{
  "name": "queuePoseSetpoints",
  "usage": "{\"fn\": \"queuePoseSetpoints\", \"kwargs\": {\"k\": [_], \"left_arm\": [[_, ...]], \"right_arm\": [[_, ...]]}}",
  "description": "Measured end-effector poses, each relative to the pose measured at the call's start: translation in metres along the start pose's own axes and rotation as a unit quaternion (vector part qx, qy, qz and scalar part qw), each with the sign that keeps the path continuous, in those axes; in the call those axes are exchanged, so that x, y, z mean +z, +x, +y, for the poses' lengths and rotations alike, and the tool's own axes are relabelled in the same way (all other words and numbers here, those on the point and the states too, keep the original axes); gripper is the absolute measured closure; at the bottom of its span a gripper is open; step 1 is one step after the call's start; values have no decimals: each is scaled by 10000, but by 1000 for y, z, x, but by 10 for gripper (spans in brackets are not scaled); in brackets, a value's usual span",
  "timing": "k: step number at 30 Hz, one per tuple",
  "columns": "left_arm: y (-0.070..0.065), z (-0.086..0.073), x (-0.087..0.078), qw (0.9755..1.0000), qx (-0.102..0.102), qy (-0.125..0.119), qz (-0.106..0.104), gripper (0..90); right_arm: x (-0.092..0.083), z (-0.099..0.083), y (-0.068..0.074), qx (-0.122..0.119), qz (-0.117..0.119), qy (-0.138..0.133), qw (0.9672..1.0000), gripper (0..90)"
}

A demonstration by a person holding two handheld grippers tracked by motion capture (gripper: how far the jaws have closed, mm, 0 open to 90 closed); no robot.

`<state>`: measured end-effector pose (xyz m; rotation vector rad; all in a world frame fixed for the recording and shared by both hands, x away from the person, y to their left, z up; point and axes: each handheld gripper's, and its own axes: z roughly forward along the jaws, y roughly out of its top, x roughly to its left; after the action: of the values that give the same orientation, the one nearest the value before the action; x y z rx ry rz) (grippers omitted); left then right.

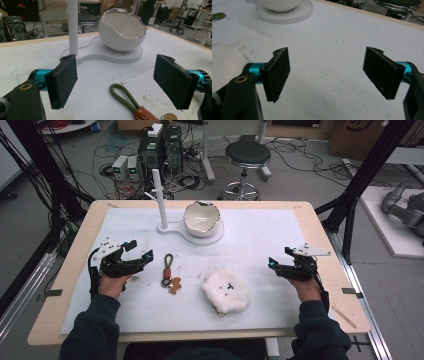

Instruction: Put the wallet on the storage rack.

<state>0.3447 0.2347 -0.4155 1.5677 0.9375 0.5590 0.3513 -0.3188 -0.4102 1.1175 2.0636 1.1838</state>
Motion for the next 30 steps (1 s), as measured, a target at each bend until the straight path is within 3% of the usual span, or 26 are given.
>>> {"fn": "queuePoseSetpoints", "kwargs": {"k": [11,16,18,19,22,23,24,25,26,27,28,30], "left_arm": [[0,-1,1,10000,-15,43,-28,200],[-3,-2,3,9999,74,135,-80,201],[-4,-2,3,9998,92,141,-81,202],[-4,-2,3,9998,95,142,-83,202],[-6,-3,4,9998,93,156,-100,203],[-6,-3,4,9998,90,152,-113,203],[-5,-3,4,9997,112,168,-122,203],[-6,-4,5,9997,98,173,-121,204],[-6,-4,6,9997,98,179,-128,204],[-5,-4,6,9997,99,195,-124,204],[-5,-4,6,9997,101,201,-137,205],[-5,-5,7,9996,87,207,-141,205]], "right_arm": [[1,-1,2,73,303,55,9995,256],[5,-2,10,-11,583,273,9979,269],[8,-3,16,38,880,340,9955,269],[8,-3,16,38,880,340,9955,269],[13,-3,27,-12,1232,466,9913,269],[19,-2,37,-126,1456,667,9870,280],[19,-2,37,-126,1456,667,9870,280],[28,-2,48,-243,1664,927,9814,302],[28,-2,48,-243,1664,927,9814,302],[31,-2,52,-279,1775,1018,9784,303],[37,-2,61,-381,1990,1181,9721,311],[39,-2,64,-395,2058,1219,9702,332]]}}
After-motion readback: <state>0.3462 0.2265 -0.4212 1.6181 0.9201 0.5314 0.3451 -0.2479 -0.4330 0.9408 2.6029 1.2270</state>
